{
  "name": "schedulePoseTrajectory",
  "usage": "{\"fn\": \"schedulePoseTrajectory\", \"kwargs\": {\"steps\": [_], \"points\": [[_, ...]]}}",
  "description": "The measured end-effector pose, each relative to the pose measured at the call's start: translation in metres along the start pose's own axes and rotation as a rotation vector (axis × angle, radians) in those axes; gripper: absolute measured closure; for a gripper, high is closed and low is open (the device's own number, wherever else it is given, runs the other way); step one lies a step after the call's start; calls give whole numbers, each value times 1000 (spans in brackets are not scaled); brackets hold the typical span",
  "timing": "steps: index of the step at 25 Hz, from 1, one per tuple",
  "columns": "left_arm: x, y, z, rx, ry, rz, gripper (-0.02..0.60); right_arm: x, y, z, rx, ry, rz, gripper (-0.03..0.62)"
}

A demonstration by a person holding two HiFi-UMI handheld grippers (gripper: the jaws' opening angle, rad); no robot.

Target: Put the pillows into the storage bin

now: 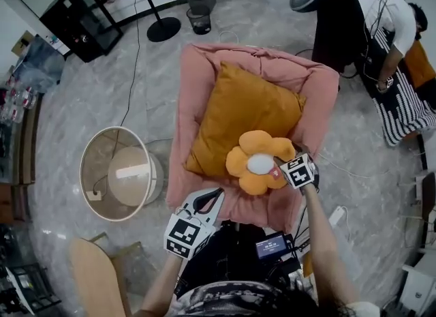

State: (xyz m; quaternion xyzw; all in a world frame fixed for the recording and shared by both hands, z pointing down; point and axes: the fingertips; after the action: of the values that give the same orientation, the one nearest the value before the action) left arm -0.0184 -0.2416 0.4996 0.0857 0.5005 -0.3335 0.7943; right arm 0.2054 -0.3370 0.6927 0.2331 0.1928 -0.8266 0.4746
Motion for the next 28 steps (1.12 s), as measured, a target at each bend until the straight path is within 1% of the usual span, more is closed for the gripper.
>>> {"fn": "schedulePoseTrajectory", "kwargs": {"steps": [1,3,5,6,8,10,11,14,17,21,24,28], "points": [[-1,0,3,8,-4,-5,569,-5,3,11,10,-28,-28,240],[-5,0,8,25,-13,-11,569,-15,7,32,28,-80,-71,231],[-10,-2,10,50,-24,-11,569,-23,11,46,25,-112,-81,232],[-12,-2,11,60,-29,-10,569,-25,14,49,18,-113,-70,277],[-14,1,9,65,-39,-17,569,-25,14,47,15,-94,-12,379],[-16,3,6,61,-46,-22,569,-20,6,36,25,-52,67,440],[-17,4,5,58,-49,-20,569,-17,0,29,30,-27,100,458],[-17,6,5,38,-47,-3,569,-11,-18,2,40,34,170,483],[-12,11,3,5,-24,18,569,-10,-36,-32,24,71,219,499],[-5,24,-5,-60,3,65,569,-11,-53,-84,-35,139,327,507],[-1,33,-14,-125,16,95,569,-15,-66,-125,-86,187,402,507],[-7,46,-34,-233,5,132,569,-28,-91,-183,-185,234,505,507]]}}
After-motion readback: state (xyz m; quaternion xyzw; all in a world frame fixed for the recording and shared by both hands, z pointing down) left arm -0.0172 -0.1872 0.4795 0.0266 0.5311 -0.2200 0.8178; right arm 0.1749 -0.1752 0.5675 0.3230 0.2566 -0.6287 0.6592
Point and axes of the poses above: the fingertips, and each gripper's own axes: z forward along the fingers, y to its right, x out of its top, and after that the axes turned 1 degree about -x, right-handed
